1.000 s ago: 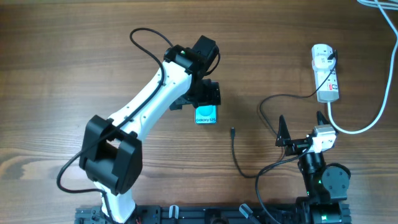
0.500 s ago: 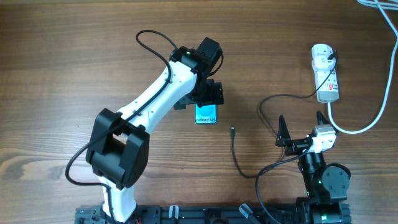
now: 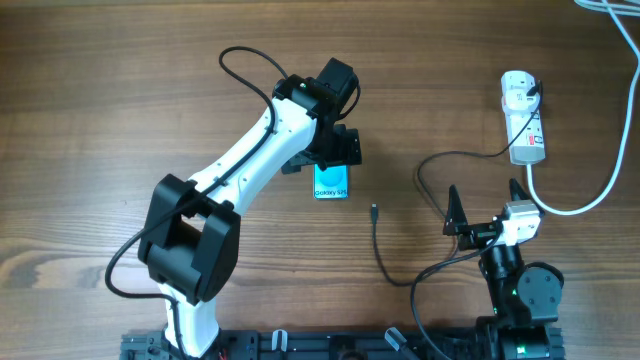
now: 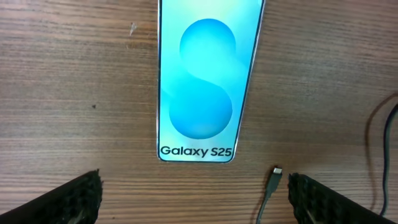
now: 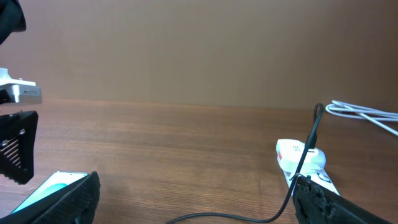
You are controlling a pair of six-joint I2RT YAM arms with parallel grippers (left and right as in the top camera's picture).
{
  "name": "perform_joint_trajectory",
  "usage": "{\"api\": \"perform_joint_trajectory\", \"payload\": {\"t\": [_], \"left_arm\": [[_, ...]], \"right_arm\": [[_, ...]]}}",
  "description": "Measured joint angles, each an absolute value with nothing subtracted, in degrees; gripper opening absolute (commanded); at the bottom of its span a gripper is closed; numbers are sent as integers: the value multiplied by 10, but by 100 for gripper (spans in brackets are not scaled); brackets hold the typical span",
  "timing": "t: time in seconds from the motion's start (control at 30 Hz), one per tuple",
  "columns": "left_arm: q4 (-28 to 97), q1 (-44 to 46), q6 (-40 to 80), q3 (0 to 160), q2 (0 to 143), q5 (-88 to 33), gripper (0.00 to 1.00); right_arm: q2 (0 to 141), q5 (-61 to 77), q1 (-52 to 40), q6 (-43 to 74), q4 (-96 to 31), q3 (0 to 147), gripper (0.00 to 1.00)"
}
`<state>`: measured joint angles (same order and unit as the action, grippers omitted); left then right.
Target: Plug charger to phone and switch on socket
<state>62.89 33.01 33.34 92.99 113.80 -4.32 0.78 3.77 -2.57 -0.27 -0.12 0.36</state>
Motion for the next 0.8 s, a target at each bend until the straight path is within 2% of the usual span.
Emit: {"api": "perform_joint_trajectory", "payload": {"t": [0.8], "left_arm": [[612, 330, 338, 930, 1138, -43, 100]], "right_arm": [[8, 38, -26, -3, -1, 4, 100]]}}
